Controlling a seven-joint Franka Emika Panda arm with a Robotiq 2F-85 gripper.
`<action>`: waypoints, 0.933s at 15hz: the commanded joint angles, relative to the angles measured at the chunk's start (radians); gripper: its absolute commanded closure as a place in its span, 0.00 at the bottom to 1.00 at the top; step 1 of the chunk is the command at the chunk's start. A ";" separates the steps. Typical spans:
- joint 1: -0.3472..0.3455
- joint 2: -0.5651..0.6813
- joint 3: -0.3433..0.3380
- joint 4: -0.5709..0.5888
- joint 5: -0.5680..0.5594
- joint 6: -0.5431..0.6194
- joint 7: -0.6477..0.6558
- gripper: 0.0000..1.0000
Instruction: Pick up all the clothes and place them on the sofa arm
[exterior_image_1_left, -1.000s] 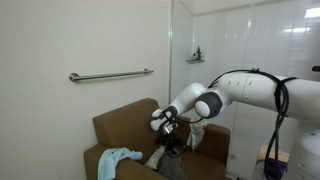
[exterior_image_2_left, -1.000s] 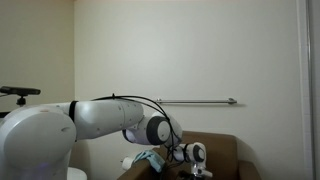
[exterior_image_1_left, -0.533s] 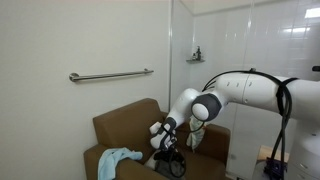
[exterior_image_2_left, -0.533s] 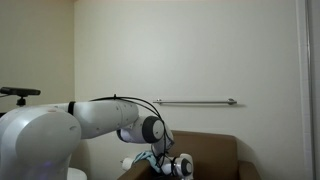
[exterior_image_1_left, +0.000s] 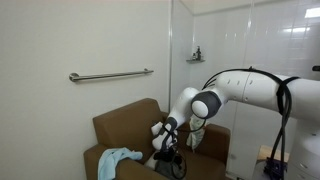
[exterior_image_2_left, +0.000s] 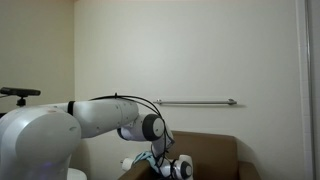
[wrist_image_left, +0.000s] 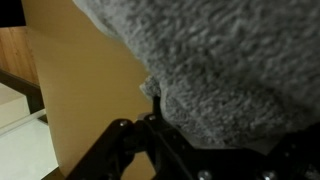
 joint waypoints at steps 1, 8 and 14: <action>-0.004 -0.003 0.008 -0.062 0.024 0.088 -0.048 0.65; 0.007 -0.051 0.011 -0.115 -0.064 0.084 -0.272 1.00; 0.031 -0.143 -0.014 -0.302 -0.149 0.301 -0.284 1.00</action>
